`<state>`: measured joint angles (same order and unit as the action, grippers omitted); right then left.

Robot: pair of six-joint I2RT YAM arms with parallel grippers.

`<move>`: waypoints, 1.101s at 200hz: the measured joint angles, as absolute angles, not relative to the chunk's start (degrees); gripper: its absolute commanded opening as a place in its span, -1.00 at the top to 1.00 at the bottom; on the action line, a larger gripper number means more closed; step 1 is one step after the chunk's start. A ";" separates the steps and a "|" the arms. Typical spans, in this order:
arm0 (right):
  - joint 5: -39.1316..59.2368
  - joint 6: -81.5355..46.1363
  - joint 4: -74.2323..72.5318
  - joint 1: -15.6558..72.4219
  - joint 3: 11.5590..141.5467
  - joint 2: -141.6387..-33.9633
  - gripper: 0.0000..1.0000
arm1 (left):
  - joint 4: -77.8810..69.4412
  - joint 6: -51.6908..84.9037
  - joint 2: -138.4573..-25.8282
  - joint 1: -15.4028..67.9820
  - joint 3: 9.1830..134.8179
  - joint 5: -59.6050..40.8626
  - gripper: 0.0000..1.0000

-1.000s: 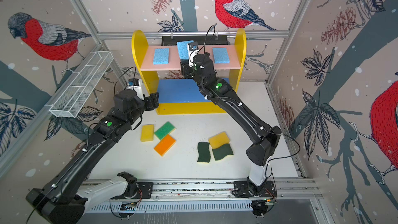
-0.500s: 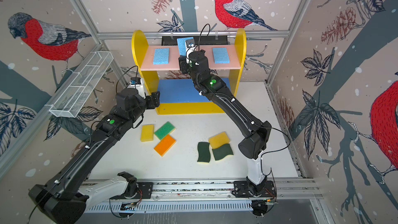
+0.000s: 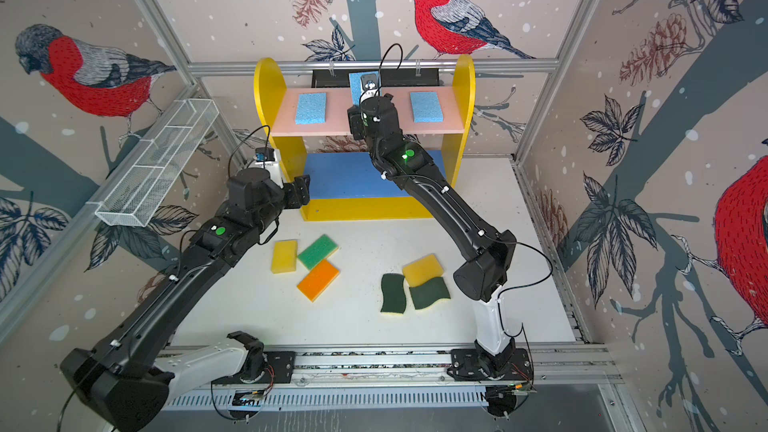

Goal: Place and organize the cleaning sponges onto the shelf
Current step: 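Lower the sponge onto the pink shelf between the others and open the right gripper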

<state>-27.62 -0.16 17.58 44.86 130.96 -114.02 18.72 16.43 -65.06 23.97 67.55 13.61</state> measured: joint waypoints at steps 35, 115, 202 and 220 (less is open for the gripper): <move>-27.90 -0.16 18.17 44.82 130.98 -114.26 -0.42 | 18.59 16.27 -65.25 23.88 67.55 13.58 -0.56; -27.97 -0.47 18.17 44.16 131.90 -115.26 -0.46 | 18.44 16.27 -65.34 23.70 67.57 13.61 -0.56; -27.99 -1.93 18.90 44.07 132.60 -116.18 -0.57 | 18.35 16.27 -64.88 23.40 67.61 13.65 -0.58; -28.01 -2.72 19.42 44.07 132.94 -116.18 -0.62 | 18.35 16.27 -64.62 23.40 67.59 13.67 -0.59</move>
